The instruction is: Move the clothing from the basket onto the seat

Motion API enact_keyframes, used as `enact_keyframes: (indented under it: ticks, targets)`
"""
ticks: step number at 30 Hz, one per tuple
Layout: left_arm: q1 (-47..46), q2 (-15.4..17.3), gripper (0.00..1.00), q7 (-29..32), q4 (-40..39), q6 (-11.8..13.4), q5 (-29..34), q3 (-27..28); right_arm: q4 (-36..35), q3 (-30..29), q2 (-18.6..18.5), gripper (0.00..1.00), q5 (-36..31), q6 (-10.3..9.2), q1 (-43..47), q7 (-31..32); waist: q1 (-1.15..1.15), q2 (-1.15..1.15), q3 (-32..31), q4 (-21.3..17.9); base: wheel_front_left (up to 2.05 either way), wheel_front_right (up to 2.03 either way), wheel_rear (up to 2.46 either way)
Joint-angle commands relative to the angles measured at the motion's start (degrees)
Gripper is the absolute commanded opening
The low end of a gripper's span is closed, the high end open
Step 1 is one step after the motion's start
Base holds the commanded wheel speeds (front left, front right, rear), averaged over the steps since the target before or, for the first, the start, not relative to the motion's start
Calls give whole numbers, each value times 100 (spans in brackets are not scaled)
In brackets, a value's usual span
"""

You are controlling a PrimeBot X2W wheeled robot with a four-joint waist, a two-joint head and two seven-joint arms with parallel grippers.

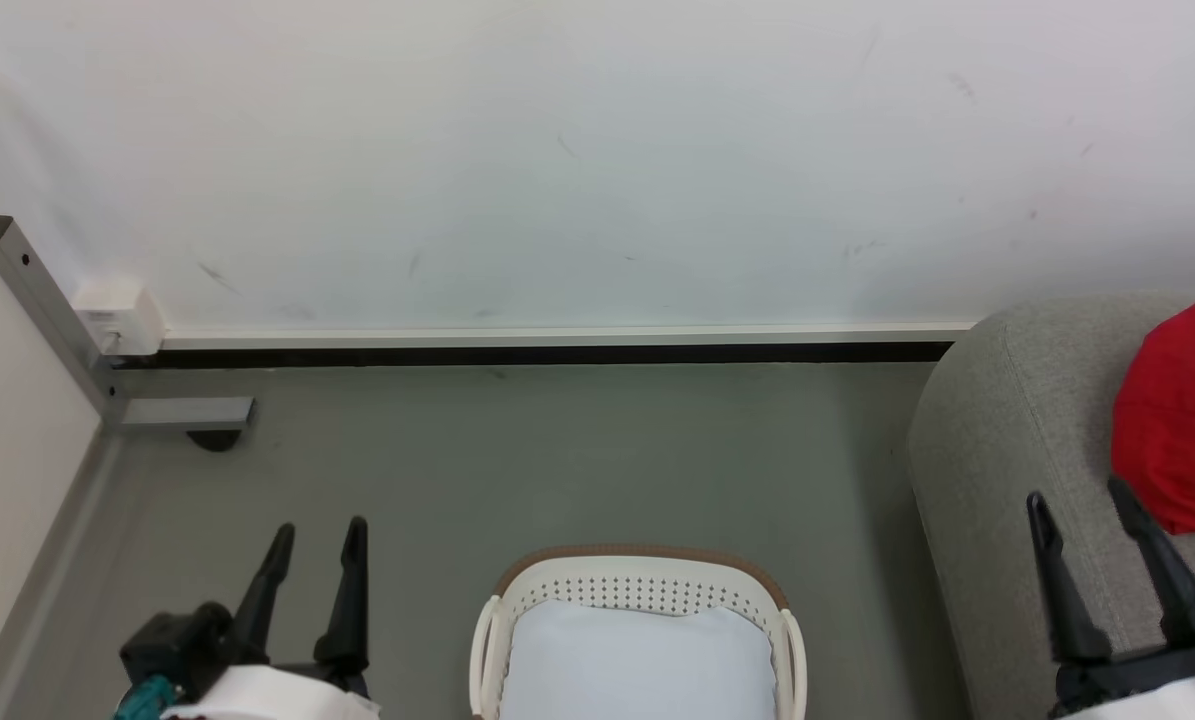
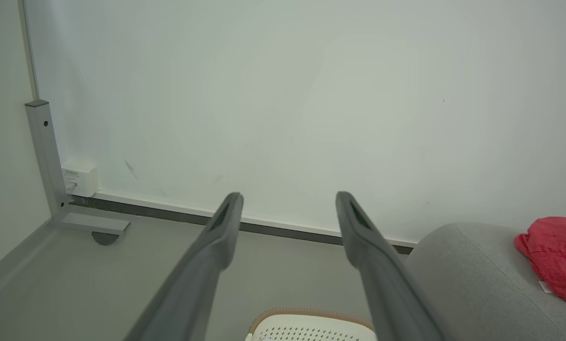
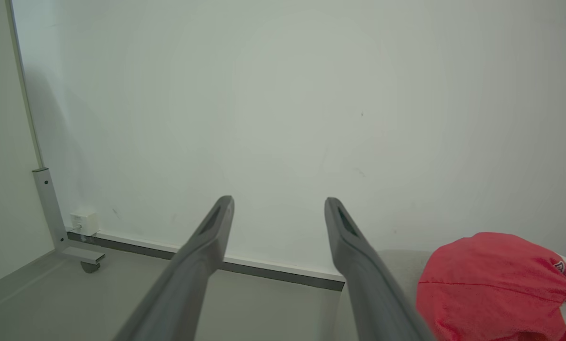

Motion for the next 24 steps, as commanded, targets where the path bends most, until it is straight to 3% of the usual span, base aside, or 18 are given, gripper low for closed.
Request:
enact_keyframes:
  ticks: [1, 9, 24]
  targets:
    - [132, -42, 100, 0, 76, -50, 161, 77, -102, -84, 151, 100, -114, -14, 211, -14, 1, 0, 3, 4, 0, 0, 0]
    - [254, -238, 100, 0, 270, -194, 486, 289, -122, -181, 478, 100, -422, -14, 564, -16, 1, 0, 22, -15, 0, 0, 0]
    - [160, -349, 100, -1, 386, -247, 908, 400, 73, -170, 497, 100, -433, -14, 450, -16, 1, 0, 66, -99, 0, 0, 0]
